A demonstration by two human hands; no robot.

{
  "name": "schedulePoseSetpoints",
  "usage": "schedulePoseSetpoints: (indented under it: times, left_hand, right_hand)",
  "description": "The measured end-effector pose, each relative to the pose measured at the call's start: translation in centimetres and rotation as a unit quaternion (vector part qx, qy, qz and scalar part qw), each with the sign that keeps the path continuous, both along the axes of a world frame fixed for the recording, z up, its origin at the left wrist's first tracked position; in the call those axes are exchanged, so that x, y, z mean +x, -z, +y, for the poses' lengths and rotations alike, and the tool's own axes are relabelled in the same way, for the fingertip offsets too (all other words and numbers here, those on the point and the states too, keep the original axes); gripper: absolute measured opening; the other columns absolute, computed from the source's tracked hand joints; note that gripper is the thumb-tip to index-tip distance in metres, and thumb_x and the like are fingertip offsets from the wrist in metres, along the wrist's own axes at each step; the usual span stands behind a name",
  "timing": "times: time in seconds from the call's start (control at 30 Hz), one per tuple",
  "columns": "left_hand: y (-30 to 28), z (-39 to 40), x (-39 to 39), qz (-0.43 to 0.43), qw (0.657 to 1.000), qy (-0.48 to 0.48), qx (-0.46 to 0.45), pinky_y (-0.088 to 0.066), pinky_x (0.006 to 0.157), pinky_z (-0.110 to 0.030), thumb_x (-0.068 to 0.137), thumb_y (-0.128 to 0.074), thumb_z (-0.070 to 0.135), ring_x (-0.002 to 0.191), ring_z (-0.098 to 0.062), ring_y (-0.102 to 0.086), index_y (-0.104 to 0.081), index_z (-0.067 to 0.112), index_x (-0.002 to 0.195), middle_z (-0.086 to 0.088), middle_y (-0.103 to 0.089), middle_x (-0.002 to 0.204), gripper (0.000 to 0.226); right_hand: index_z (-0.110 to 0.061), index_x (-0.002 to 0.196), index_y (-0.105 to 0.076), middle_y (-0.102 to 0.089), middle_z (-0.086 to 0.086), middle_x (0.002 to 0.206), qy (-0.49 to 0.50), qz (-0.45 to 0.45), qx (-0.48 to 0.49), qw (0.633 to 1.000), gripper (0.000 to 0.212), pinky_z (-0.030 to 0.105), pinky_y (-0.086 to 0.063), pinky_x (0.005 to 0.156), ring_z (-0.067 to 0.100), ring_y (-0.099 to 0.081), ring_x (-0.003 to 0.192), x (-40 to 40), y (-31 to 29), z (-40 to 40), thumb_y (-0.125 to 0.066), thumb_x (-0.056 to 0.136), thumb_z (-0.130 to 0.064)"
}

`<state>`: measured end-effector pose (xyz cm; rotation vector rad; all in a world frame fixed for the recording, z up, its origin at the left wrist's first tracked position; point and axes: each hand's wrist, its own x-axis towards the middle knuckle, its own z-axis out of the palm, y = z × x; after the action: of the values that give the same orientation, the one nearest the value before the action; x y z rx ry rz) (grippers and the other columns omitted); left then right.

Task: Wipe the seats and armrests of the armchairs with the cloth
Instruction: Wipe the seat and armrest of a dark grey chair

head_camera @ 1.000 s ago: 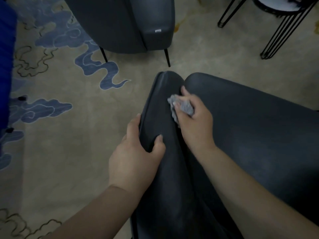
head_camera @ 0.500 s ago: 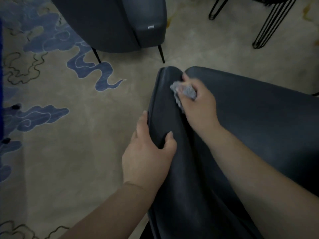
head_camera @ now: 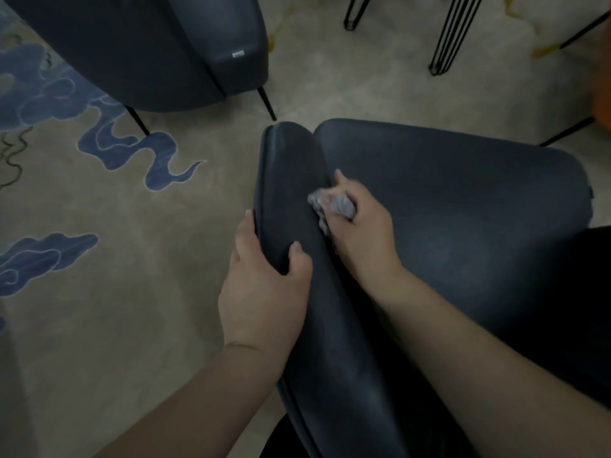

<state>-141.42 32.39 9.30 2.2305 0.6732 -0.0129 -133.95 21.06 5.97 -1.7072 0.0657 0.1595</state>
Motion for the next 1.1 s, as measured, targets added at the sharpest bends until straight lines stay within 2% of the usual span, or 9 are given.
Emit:
schedulePoseSetpoints:
  times: [0.13, 0.23, 0.33, 0.4, 0.53, 0.67, 0.77, 0.87, 1.1]
  left_hand:
    - [-0.1, 0.0, 0.0, 0.005, 1.0, -0.005, -0.009, -0.049, 0.094, -0.042, 0.076, -0.046, 0.059, 0.114, -0.016, -0.057, -0.031, 0.033, 0.142, 0.009, -0.056, 0.133, 0.073]
    - [-0.3, 0.0, 0.0, 0.015, 1.0, -0.005, 0.012, -0.049, 0.09, -0.042, 0.079, -0.046, 0.057, 0.109, -0.021, -0.059, -0.031, 0.034, 0.141, 0.007, -0.059, 0.128, 0.068]
    - [-0.4, -0.1, 0.0, 0.021, 0.999, 0.0, 0.031, -0.049, 0.089, -0.046, 0.084, -0.048, 0.051, 0.109, -0.026, -0.059, -0.03, 0.031, 0.142, 0.001, -0.059, 0.127, 0.064]
    - [-0.5, -0.2, 0.1, 0.023, 0.998, 0.008, 0.049, -0.049, 0.088, -0.046, 0.086, -0.047, 0.049, 0.108, -0.029, -0.059, -0.028, 0.029, 0.143, -0.002, -0.059, 0.126, 0.063]
    - [-0.5, -0.2, 0.2, 0.037, 0.995, 0.025, 0.088, -0.05, 0.083, -0.045, 0.089, -0.044, 0.049, 0.105, -0.033, -0.059, -0.023, 0.024, 0.145, -0.009, -0.059, 0.126, 0.065]
    - [-0.7, -0.1, 0.3, 0.059, 0.993, 0.05, 0.09, -0.046, 0.078, -0.04, 0.093, -0.043, 0.048, 0.108, -0.036, -0.058, -0.016, 0.022, 0.149, -0.014, -0.054, 0.133, 0.068]
    - [-1.7, 0.6, 0.4, 0.116, 0.984, 0.088, 0.102, -0.044, 0.077, -0.04, 0.095, -0.039, 0.053, 0.11, -0.037, -0.057, -0.008, 0.024, 0.152, -0.015, -0.05, 0.138, 0.071]
    - [-3.2, 2.0, -0.1, 0.157, 0.962, 0.159, 0.159, -0.042, 0.078, -0.04, 0.095, -0.032, 0.058, 0.114, -0.036, -0.055, -0.003, 0.024, 0.153, -0.013, -0.048, 0.14, 0.073]
    - [-6.3, 6.8, -3.4, 0.14, 0.917, 0.272, 0.254, -0.044, 0.092, -0.043, 0.097, -0.03, 0.054, 0.129, -0.028, -0.041, -0.012, 0.026, 0.153, -0.001, -0.036, 0.15, 0.064]
  right_hand:
    - [-0.017, 0.087, -0.064, -0.059, 0.004, 0.132, -0.003, -0.008, -0.054, 0.999, 0.005, -0.002, -0.033, 0.085, -0.026, -0.044, 0.108, 1.1, 0.6, 0.1, -0.062, 0.091, -0.014]
    - [-0.019, 0.089, -0.065, -0.063, 0.001, 0.127, -0.028, 0.004, -0.04, 0.999, 0.004, 0.0, -0.033, 0.09, -0.026, -0.042, 0.109, -1.2, 0.5, -1.0, -0.062, 0.091, -0.015]
    - [-0.028, 0.084, -0.064, -0.066, -0.007, 0.113, -0.048, 0.003, -0.015, 0.999, 0.019, -0.002, -0.031, 0.09, -0.016, -0.042, 0.123, -4.1, 0.2, -2.1, -0.061, 0.091, -0.01]
    - [-0.025, 0.083, -0.064, -0.066, -0.013, 0.105, -0.059, -0.001, -0.023, 0.998, 0.02, -0.002, -0.031, 0.09, -0.009, -0.04, 0.128, -5.6, 0.0, -2.8, -0.061, 0.091, -0.006]
    - [-0.011, 0.084, -0.062, -0.069, -0.009, 0.097, -0.09, 0.015, -0.033, 0.995, 0.008, 0.001, -0.034, 0.089, -0.021, -0.039, 0.12, -7.4, -0.3, -4.3, -0.061, 0.09, -0.008]
    - [-0.004, 0.082, -0.062, -0.07, 0.0, 0.092, -0.113, 0.04, -0.031, 0.992, 0.012, -0.003, -0.038, 0.074, -0.019, -0.042, 0.112, -8.6, -2.0, -5.3, -0.063, 0.091, -0.012]
    - [-0.012, 0.081, -0.062, -0.067, -0.017, 0.082, -0.12, 0.075, -0.065, 0.988, 0.01, -0.003, -0.04, 0.059, -0.025, -0.049, 0.094, -8.7, -4.0, -5.7, -0.065, 0.09, -0.016]
    - [-0.026, 0.074, -0.062, -0.064, -0.012, 0.074, -0.073, 0.068, -0.111, 0.989, 0.015, 0.002, -0.039, 0.051, -0.012, -0.057, 0.066, -8.7, -5.8, -5.8, -0.066, 0.087, -0.023]
    - [-0.026, 0.075, -0.067, -0.068, -0.006, 0.076, 0.027, 0.069, -0.117, 0.99, 0.012, 0.004, -0.04, 0.043, -0.009, -0.06, 0.061, -8.9, -9.6, -5.0, -0.068, 0.085, -0.02]
